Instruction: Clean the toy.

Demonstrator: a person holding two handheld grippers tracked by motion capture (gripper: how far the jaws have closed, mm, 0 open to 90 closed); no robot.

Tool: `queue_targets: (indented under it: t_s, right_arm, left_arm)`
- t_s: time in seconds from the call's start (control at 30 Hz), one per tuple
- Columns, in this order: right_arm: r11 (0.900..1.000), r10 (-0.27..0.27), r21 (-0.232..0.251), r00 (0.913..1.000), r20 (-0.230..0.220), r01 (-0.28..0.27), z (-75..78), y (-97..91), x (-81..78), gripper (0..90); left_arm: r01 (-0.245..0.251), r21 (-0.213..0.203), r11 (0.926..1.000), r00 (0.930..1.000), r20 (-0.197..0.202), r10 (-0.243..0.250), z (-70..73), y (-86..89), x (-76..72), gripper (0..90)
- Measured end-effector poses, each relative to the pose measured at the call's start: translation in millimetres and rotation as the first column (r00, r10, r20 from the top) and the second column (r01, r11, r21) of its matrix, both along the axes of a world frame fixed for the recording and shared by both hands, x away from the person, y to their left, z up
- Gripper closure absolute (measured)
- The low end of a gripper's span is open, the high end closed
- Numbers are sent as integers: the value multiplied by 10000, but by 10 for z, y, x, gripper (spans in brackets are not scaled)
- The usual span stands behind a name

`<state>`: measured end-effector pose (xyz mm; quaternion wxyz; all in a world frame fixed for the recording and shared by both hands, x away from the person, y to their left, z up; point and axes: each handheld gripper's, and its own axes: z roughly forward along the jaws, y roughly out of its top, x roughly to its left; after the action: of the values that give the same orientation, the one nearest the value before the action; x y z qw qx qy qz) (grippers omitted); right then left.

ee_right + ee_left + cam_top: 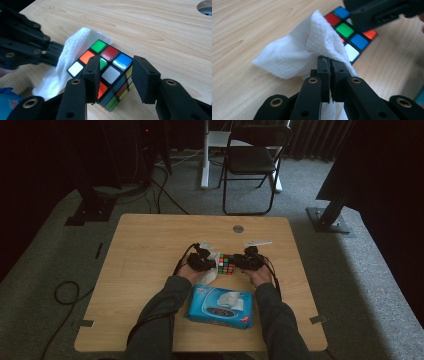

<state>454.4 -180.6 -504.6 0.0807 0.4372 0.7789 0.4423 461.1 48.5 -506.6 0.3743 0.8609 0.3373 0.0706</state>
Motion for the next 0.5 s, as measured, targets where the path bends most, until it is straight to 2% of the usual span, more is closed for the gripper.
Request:
queue_targets:
  t_s: [0.17,0.3,0.43,0.5]
  right_arm:
    - [10000,27,-51,10000,34,-27,2,1,-1,582]
    - [9999,48,-161,10000,38,-47,14,10,1,583]
    - [9998,66,-176,10000,27,-65,16,8,2,586]
    - [9998,68,-173,10000,23,-68,16,8,3,586]
  left_arm:
    - [-560,27,9984,9984,-91,560,-63,-48,77,870]
    - [-651,170,9977,9972,-344,656,-143,-72,114,870]
    - [-532,383,9978,9971,-521,552,-211,-81,121,870]
    - [-514,301,9982,9968,-603,532,-234,-73,122,870]
